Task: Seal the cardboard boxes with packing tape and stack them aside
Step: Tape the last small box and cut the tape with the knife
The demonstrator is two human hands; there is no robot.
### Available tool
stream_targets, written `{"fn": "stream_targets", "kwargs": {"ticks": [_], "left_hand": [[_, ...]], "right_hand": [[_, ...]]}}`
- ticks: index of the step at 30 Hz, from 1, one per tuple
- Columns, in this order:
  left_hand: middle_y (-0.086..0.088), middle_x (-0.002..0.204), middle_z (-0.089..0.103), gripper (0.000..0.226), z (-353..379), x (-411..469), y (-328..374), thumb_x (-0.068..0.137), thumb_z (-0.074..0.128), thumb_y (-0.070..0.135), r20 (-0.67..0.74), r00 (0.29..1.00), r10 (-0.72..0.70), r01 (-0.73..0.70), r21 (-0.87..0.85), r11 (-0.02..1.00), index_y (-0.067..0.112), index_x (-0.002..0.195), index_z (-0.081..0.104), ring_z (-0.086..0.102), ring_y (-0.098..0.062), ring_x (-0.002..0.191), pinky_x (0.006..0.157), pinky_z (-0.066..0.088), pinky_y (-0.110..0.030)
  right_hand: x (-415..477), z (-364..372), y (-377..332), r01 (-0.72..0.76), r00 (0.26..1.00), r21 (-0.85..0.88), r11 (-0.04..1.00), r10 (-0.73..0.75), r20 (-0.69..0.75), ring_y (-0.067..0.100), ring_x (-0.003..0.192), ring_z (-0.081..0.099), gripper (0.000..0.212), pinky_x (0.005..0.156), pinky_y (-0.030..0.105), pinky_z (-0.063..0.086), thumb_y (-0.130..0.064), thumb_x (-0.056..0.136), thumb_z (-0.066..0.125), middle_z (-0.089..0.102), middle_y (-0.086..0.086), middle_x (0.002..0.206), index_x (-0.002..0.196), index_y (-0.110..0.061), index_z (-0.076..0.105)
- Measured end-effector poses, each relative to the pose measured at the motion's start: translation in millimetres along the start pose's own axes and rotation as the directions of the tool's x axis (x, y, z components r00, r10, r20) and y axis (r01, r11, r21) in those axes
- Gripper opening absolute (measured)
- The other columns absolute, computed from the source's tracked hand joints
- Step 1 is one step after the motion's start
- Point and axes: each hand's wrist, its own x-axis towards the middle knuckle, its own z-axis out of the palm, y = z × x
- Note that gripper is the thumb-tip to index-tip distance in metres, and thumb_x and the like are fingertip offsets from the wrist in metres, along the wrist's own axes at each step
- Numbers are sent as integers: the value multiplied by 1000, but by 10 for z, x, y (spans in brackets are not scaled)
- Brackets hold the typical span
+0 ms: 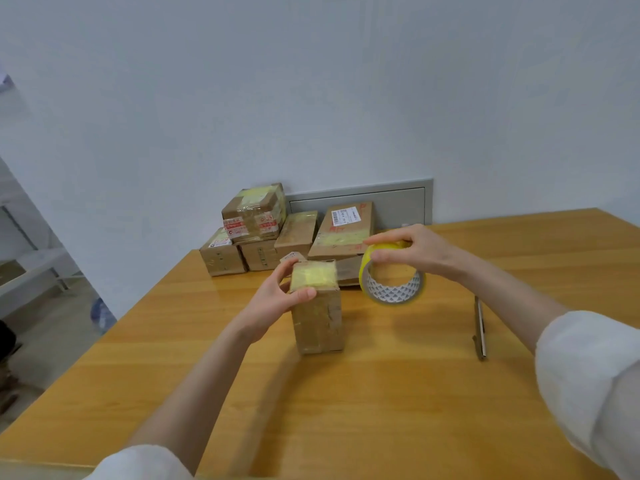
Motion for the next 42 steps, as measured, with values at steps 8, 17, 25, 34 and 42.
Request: {"fn": "stream_targets", "kwargs": {"ticks": [8, 17, 25, 34, 42], "left_hand": [[5, 145, 40, 91, -43, -59, -30, 73, 72, 41, 4, 1000, -27, 27, 65, 997, 29, 149, 24, 52, -9, 120, 94, 49, -26], [-1, 161, 5, 82, 305, -55, 294, 91, 36, 63, 31, 960, 277, -140, 913, 382, 19, 153, 4, 5, -15, 148, 117, 6, -30], [-4, 161, -6, 75, 413, -14, 255, 93, 40, 57, 49, 995, 87, -72, 954, 290, 35, 152, -2, -6, -22, 148, 119, 4, -43], [-2, 161, -3, 118, 353, 274, 600, 71, 75, 54, 139, 986, -93, -129, 985, 112, 24, 153, -4, -1, -24, 148, 117, 13, -47], [3, 144, 38, 111, 121, 252, 485, 61, 89, 35, 86, 996, -12, -37, 552, 833, 29, 151, 23, 40, -17, 130, 107, 40, -41]], "right_hand": [[-29, 409, 219, -51, 998, -37, 998, 52, 20, 5, 117, 49, 28, 93, 25, 38, -56, 76, 70, 60, -19, 121, 104, -50, 67], [-79, 645, 232, -4, 999, -85, 996, 0, -39, 3, 100, 49, 32, 76, 17, 38, -50, 83, 67, 51, -29, 97, 114, -43, 65], [-108, 658, 298, 9, 999, -84, 996, -14, -50, 2, 102, 48, 25, 76, 13, 35, -49, 85, 64, 53, -30, 100, 110, -48, 62], [-114, 628, 231, -18, 1000, -192, 981, 14, -23, 15, 96, 49, 42, 75, 24, 37, -51, 83, 65, 52, -3, 99, 123, -43, 59], [-132, 270, 48, 54, 965, 168, 984, -8, -262, -9, 81, 58, 57, 64, 7, 43, -9, 73, 76, 62, -11, 101, 122, -33, 59]]}}
